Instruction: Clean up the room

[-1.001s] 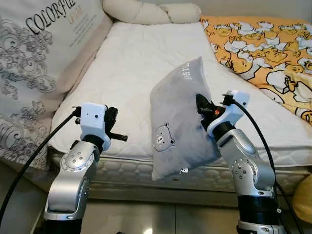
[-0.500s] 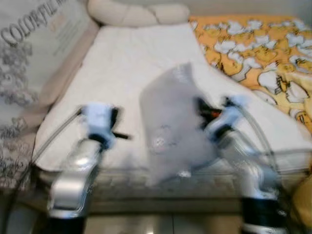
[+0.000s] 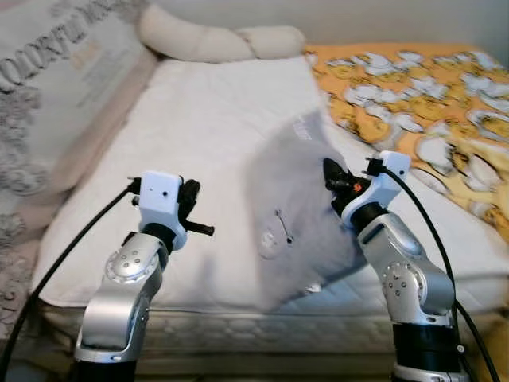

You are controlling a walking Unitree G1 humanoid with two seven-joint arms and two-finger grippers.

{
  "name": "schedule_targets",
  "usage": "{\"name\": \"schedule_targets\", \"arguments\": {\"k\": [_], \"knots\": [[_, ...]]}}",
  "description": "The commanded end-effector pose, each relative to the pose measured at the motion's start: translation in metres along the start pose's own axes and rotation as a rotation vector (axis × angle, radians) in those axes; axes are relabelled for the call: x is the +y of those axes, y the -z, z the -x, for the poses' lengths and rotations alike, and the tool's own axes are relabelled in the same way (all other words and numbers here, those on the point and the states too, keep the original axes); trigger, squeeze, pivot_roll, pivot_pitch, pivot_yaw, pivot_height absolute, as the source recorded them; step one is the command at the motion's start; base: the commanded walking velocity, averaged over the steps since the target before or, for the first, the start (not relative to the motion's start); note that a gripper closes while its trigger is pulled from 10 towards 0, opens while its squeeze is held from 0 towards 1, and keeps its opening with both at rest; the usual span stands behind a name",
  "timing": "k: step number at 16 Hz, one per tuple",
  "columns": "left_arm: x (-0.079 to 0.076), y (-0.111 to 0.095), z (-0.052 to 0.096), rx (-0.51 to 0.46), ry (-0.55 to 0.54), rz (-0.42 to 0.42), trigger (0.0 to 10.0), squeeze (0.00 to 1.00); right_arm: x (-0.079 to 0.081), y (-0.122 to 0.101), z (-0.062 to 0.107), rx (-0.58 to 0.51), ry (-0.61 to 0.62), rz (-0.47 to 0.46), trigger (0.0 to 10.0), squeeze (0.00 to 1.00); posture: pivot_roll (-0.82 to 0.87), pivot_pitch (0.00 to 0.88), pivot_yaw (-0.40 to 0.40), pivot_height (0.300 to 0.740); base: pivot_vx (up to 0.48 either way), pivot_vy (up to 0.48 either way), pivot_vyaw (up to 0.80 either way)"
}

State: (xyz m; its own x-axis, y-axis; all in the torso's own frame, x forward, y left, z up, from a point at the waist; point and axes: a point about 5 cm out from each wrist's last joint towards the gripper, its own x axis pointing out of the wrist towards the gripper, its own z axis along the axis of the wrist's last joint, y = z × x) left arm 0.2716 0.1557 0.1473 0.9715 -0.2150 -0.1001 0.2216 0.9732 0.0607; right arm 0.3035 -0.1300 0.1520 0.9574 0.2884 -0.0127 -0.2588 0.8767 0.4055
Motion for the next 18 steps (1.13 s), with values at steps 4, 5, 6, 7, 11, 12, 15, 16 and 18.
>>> {"name": "schedule_targets", "arguments": {"k": [4,5,6,7,11,12,15,16,18], "knots": [[0.005,0.0,0.002,0.004,-0.024,-0.009,10.0,0.0,0.015,-0.01,-0.004,-0.039,-0.069,0.008,10.0,0.0,-0.07,0.0,0.013,0.74,0.277,0.0,0.0],[0.004,0.002,0.002,0.02,-0.022,-0.014,10.0,0.0,0.016,-0.009,-0.005,-0.032,-0.078,0.007,10.0,0.0,-0.07,0.0,0.012,0.74,0.0,0.0,0.0],[0.003,0.003,0.002,0.033,-0.019,-0.014,10.0,0.0,0.017,-0.009,-0.006,-0.028,-0.086,0.005,10.0,0.0,-0.07,0.0,0.012,0.74,0.0,0.0,0.0],[0.003,0.007,0.002,0.054,-0.018,-0.025,10.0,0.0,0.02,-0.009,-0.009,-0.021,-0.101,0.004,10.0,0.0,-0.07,0.0,0.013,0.74,0.0,0.0,0.0],[0.016,0.009,-0.001,0.079,-0.065,-0.047,10.0,0.0,0.04,-0.012,-0.041,-0.021,-0.168,-0.033,10.0,0.0,-0.08,0.0,0.023,0.74,0.0,0.0,0.0],[0.021,0.007,-0.002,0.08,-0.084,-0.059,10.0,0.0,0.045,-0.015,-0.048,-0.029,-0.173,-0.042,10.0,0.0,-0.07,0.0,0.021,0.74,0.0,0.0,0.0],[0.04,0.006,0.0,0.084,-0.122,-0.075,10.0,0.0,0.068,-0.029,-0.062,-0.064,-0.245,-0.122,10.0,0.0,-0.06,0.0,0.021,0.74,0.0,0.0,0.0],[0.043,0.005,0.001,0.083,-0.118,-0.1,10.0,0.0,0.068,-0.031,-0.063,-0.073,-0.245,-0.145,10.0,0.0,-0.06,0.0,0.021,0.74,0.0,0.0,0.0],[0.044,0.004,-0.001,0.07,-0.106,-0.095,10.0,0.0,0.051,-0.023,-0.06,-0.056,-0.188,-0.136,10.0,0.0,-0.07,0.0,0.02,0.74,0.0,0.0,0.0]]}}
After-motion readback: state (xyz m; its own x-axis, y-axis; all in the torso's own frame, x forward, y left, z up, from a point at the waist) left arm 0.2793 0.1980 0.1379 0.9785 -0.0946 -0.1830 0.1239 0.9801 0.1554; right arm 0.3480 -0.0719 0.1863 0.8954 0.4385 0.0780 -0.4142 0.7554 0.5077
